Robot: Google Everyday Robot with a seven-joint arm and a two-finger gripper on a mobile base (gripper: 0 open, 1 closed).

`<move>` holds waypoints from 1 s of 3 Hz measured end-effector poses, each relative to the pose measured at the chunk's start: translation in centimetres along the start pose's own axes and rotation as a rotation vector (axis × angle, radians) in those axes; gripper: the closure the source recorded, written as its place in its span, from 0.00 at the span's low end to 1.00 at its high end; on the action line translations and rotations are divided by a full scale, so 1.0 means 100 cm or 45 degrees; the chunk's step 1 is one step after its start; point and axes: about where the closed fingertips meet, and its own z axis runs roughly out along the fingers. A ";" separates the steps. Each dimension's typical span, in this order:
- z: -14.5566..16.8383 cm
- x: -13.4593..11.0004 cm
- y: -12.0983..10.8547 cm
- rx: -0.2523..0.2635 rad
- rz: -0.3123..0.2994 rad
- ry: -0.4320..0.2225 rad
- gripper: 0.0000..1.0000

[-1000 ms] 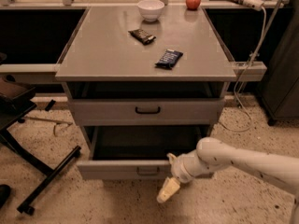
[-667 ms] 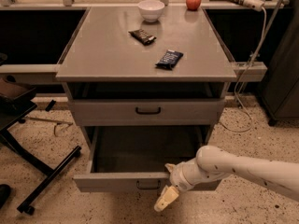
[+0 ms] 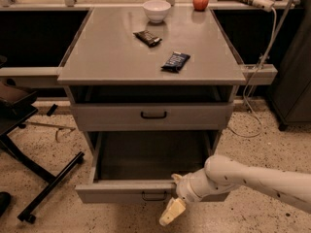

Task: Open middle drawer

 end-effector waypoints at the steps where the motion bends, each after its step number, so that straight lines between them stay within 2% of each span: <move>1: -0.001 -0.001 0.001 0.000 0.000 0.000 0.00; 2: -0.004 0.002 0.028 -0.033 0.055 -0.019 0.00; 3: -0.004 0.002 0.028 -0.033 0.055 -0.019 0.00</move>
Offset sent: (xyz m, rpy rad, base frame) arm -0.1108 0.0122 0.0255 0.0927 0.1720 -0.0861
